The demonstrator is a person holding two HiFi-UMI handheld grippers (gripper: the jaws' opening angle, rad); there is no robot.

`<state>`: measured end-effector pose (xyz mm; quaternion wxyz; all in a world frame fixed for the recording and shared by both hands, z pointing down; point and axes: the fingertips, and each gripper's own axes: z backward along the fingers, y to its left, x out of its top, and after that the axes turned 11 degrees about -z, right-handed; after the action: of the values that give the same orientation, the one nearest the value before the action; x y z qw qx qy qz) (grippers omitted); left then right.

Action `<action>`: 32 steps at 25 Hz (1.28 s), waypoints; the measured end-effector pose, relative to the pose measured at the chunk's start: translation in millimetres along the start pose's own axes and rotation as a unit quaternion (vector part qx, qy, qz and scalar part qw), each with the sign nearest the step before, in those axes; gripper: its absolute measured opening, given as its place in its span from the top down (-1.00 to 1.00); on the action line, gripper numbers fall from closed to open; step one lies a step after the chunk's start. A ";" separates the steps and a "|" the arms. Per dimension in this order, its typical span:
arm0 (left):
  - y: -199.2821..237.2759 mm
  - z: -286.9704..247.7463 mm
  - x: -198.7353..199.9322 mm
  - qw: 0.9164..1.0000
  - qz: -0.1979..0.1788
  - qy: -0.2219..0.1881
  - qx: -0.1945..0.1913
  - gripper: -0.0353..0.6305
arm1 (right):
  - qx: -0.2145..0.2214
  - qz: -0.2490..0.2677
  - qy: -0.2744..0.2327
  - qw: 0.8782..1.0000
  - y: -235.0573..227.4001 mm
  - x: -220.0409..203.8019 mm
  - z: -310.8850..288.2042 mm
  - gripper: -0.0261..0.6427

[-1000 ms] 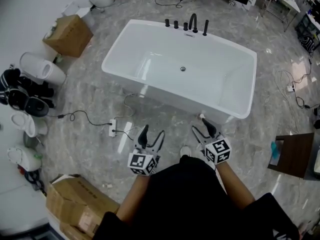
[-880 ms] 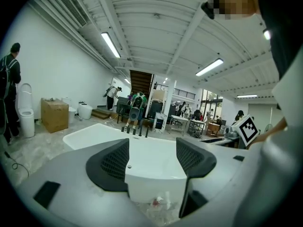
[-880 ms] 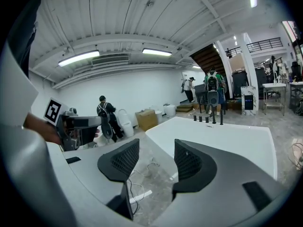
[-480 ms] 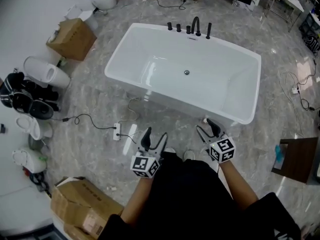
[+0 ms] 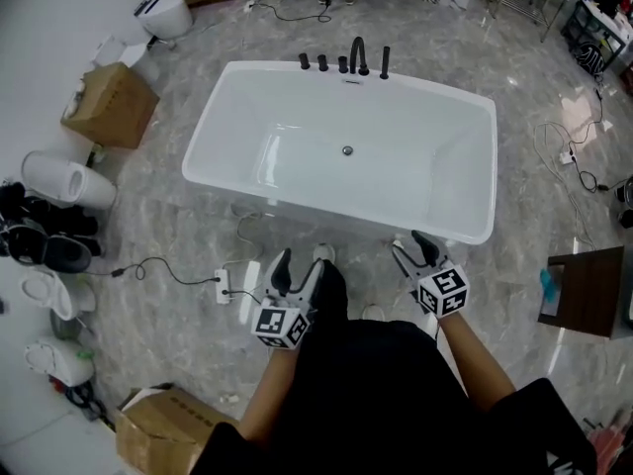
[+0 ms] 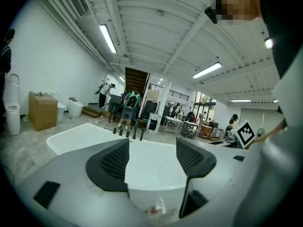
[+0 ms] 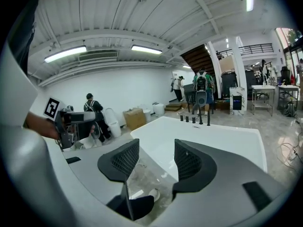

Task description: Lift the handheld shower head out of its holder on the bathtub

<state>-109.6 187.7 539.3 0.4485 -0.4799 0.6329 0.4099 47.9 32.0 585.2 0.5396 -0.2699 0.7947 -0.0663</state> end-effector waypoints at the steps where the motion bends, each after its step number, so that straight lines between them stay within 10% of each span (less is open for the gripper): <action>1: 5.1 -10.7 0.1 1.000 0.002 -0.001 -0.008 0.03 | -0.008 -0.001 -0.001 1.000 -4.7 3.7 -5.6 0.32; 32: 168.9 -222.6 71.0 0.981 0.005 -0.020 -0.195 0.02 | -0.136 -0.042 -0.023 0.990 -21.0 133.1 -211.7 0.32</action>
<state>-322.8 -6.3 544.2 0.3567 -0.5471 0.5342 0.5367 -169.9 -91.8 570.6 0.5131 -0.3748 0.7717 0.0260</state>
